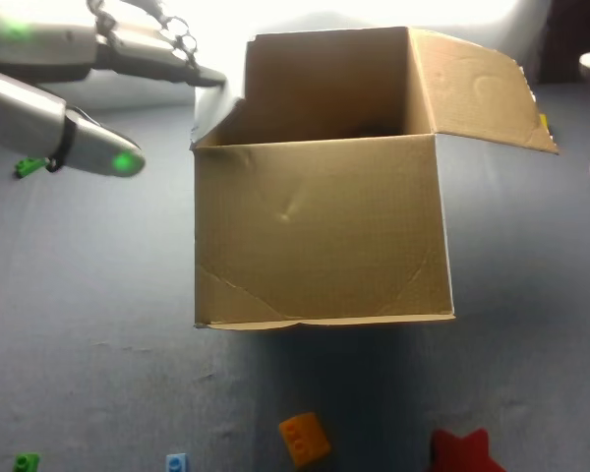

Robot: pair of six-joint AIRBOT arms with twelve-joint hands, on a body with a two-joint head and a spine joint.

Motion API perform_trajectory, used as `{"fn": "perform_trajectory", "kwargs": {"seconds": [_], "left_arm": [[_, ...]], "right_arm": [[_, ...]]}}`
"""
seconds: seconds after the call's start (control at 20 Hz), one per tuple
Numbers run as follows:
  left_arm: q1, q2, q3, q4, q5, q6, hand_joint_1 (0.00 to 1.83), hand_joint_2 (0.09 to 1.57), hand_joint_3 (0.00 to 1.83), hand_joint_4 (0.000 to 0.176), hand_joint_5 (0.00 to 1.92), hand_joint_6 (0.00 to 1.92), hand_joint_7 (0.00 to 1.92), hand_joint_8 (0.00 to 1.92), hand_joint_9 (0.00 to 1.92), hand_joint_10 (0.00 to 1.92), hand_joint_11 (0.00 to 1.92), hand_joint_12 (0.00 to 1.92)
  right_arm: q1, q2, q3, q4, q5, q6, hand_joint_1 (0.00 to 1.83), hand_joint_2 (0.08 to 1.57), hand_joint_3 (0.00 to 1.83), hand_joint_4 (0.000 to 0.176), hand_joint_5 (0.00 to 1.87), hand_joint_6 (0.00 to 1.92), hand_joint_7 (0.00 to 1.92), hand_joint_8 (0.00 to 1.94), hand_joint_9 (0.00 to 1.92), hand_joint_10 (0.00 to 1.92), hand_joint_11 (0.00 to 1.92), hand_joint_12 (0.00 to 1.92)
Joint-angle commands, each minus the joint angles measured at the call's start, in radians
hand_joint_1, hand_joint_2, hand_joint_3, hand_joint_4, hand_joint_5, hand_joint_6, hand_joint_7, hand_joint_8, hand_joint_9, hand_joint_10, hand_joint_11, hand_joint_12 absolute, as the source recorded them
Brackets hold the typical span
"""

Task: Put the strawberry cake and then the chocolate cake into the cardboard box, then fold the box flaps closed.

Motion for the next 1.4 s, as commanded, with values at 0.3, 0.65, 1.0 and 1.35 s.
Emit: {"fn": "perform_trajectory", "kwargs": {"seconds": [0.3, 0.65, 1.0, 1.35], "left_arm": [[0.002, -0.060, 0.025, -0.037, 0.002, 0.000, 0.00, 1.29, 0.00, 0.028, 0.13, 0.00, 0.21, 0.00, 0.24, 0.00, 0.00, 0.78], [0.052, -0.170, 0.183, -0.034, -0.031, 0.000, 0.00, 1.29, 0.00, 0.029, 0.15, 0.00, 0.21, 0.00, 0.25, 0.00, 0.00, 0.74], [0.121, -0.177, 0.203, -0.037, -0.045, 0.000, 0.00, 1.29, 0.00, 0.032, 0.15, 0.00, 0.22, 0.00, 0.26, 0.00, 0.00, 0.75], [0.126, -0.177, 0.210, -0.042, -0.050, 0.000, 0.00, 1.29, 0.00, 0.031, 0.14, 0.00, 0.21, 0.00, 0.23, 0.00, 0.00, 0.72]], "right_arm": [[-0.027, 0.025, 0.035, 0.004, 0.111, 0.003, 0.00, 1.19, 0.03, 0.000, 0.00, 0.00, 0.02, 0.01, 0.01, 0.00, 0.00, 0.00], [-0.073, -0.008, 0.062, 0.005, 0.086, 0.003, 0.00, 1.20, 0.02, 0.000, 0.00, 0.00, 0.02, 0.00, 0.01, 0.01, 0.00, 0.00], [-0.135, -0.096, 0.070, -0.108, 0.112, -0.013, 0.00, 1.21, 0.02, 0.000, 0.01, 0.00, 0.02, 0.01, 0.05, 0.02, 0.01, 0.01], [-0.114, -0.221, 0.123, -0.145, 0.171, -0.050, 0.00, 1.23, 0.01, 0.000, 0.01, 0.00, 0.06, 0.01, 0.05, 0.02, 0.00, 0.03]]}}
